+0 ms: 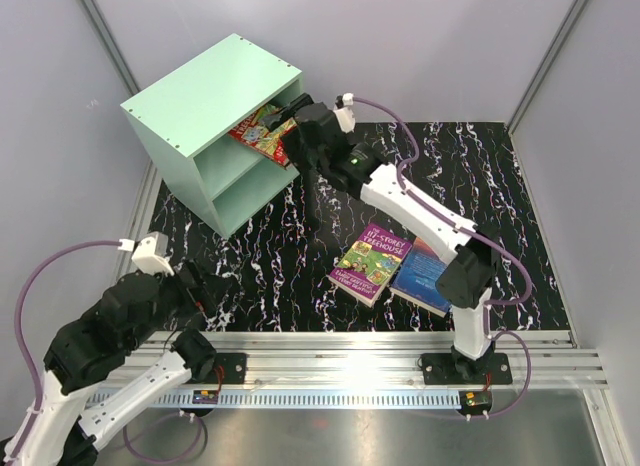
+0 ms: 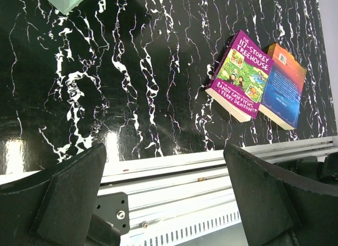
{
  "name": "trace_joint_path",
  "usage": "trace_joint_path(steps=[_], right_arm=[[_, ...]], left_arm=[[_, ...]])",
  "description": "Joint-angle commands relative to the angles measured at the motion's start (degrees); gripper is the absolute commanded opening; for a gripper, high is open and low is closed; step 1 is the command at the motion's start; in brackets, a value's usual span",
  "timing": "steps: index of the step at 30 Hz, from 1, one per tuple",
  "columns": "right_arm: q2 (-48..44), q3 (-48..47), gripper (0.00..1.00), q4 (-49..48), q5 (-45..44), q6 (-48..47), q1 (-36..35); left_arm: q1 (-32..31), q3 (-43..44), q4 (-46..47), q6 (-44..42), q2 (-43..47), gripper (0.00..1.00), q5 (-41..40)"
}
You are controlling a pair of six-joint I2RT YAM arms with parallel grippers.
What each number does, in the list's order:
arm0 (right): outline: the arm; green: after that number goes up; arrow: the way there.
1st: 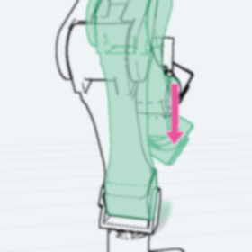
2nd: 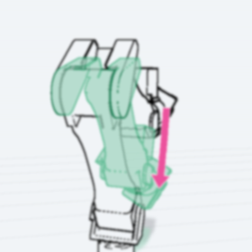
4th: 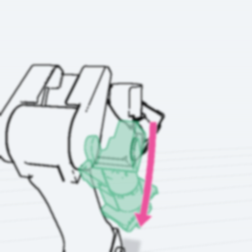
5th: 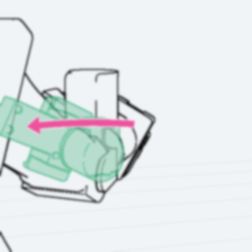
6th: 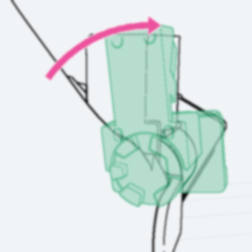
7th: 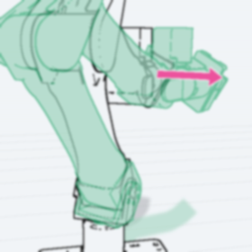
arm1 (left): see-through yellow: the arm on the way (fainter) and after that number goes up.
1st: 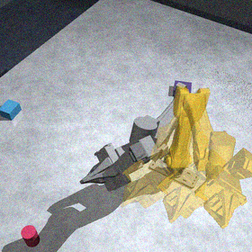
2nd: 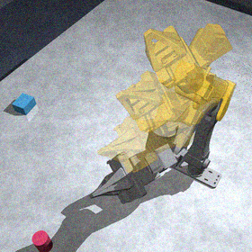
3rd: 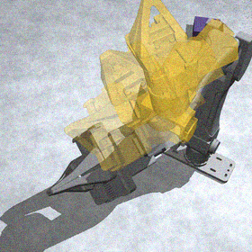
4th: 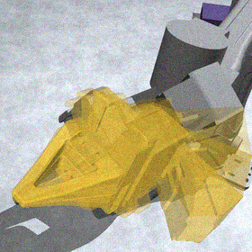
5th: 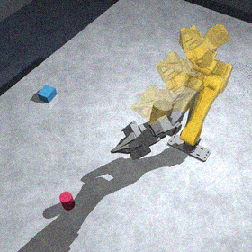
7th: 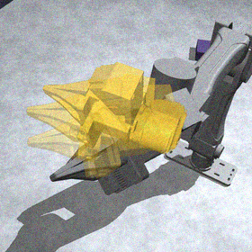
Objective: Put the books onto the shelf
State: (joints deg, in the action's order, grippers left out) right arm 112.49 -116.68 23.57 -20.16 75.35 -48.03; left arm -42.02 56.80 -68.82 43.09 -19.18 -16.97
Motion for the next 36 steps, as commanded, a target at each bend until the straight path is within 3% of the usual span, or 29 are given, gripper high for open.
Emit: trace_joint_path(steps=[1,6,9,10,12,13,16,22,26,36], right_arm=[[-1.31,-1.61,1.00,1.65,6.27,-5.37,1.71],[-7.69,6.69,0.99,3.06,2.86,-10.29,1.71],[-11.41,14.45,0.86,2.62,1.96,-12.33,4.08],[-11.76,15.86,0.47,3.40,4.23,-12.25,6.26],[-12.55,20.69,0.09,2.36,6.53,-11.90,8.21],[-12.90,22.36,0.00,0.27,7.93,-11.72,8.91],[-13.08,26.15,0.00,-3.26,9.70,-12.33,10.50],[-7.73,21.68,0.00,-5.11,13.03,-13.21,12.26],[-2.64,16.51,0.00,-6.61,15.85,-12.77,12.70],[10.73,0.85,0.00,-6.87,22.53,-9.61,12.61]], left_arm=[[-0.26,-0.02,5.00,-1.69,-2.79,0.98,-0.17],[-0.26,-0.28,6.59,-1.43,-4.28,0.97,-0.25],[-0.26,-0.46,6.33,-1.69,-4.46,0.98,-1.30],[-0.17,-0.37,6.15,-1.87,-4.64,0.98,-1.74],[-0.26,-0.11,5.80,-2.57,-5.51,0.98,-2.89],[-0.26,-0.02,5.71,-2.75,-5.87,0.98,-3.33],[-0.26,-0.10,5.36,-3.28,-6.83,0.98,-4.21],[-0.26,-0.46,3.87,-3.89,-6.66,0.98,-5.96],[-0.26,0.16,2.54,-4.06,-5.78,0.99,-8.95],[-0.26,-0.28,4.48,-5.56,-4.82,0.99,-7.20]])
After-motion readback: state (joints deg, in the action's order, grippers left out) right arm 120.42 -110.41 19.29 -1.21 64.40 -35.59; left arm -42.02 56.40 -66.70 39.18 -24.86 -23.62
